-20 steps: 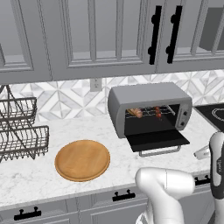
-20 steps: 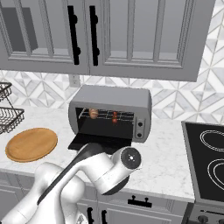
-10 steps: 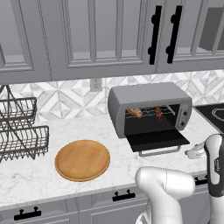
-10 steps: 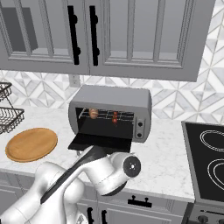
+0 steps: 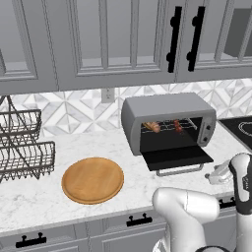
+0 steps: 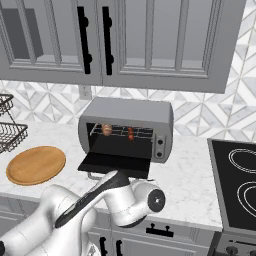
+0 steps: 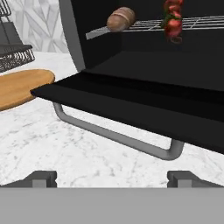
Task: Pick up the kebab skewer and baguette bread, and place them inside the toaster oven. Close the toaster oven door and start by setting the timer.
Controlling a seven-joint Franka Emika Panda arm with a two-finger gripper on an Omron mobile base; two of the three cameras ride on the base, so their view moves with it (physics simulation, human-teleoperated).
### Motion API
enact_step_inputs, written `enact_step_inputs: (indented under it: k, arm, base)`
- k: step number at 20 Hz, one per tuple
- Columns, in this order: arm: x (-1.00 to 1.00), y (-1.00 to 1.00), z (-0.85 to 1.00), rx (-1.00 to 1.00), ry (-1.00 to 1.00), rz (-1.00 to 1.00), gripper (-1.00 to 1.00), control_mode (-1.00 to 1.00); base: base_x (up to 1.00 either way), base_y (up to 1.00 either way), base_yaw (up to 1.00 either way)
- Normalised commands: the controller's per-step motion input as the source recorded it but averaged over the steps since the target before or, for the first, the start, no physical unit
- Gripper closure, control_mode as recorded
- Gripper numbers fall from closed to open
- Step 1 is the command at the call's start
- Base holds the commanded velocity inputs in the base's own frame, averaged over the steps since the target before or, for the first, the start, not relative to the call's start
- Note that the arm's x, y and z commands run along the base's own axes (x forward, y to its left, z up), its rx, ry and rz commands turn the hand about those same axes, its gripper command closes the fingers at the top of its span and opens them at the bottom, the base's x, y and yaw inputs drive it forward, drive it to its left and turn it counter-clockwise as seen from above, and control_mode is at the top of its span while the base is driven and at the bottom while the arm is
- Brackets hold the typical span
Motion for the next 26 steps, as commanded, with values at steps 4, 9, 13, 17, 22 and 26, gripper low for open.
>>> enact_step_inputs:
  k: [4,9,13,17,22,26]
  arm:
    - [0.00,0.00,-0.45,0.03,-0.08,0.08,-1.00,-1.00]
    - [0.38,0.00,-0.06,0.09,-0.10,0.03,-1.00,-1.00]
    - [0.55,0.00,0.00,0.08,-0.03,0.00,-1.00,-1.00]
    - [0.26,0.00,0.00,0.03,-0.02,0.00,-1.00,-1.00]
    - [0.08,-0.01,0.00,0.01,-0.01,0.01,-1.00,-1.00]
    - [-0.02,-0.07,-0.03,0.00,0.00,0.00,-1.00,-1.00]
  base:
    - [0.00,0.00,0.00]
    - [0.00,0.00,0.00]
    - [0.00,0.00,0.00]
    - [0.00,0.00,0.00]
    - [0.00,0.00,0.00]
    - [0.00,0.00,0.00]
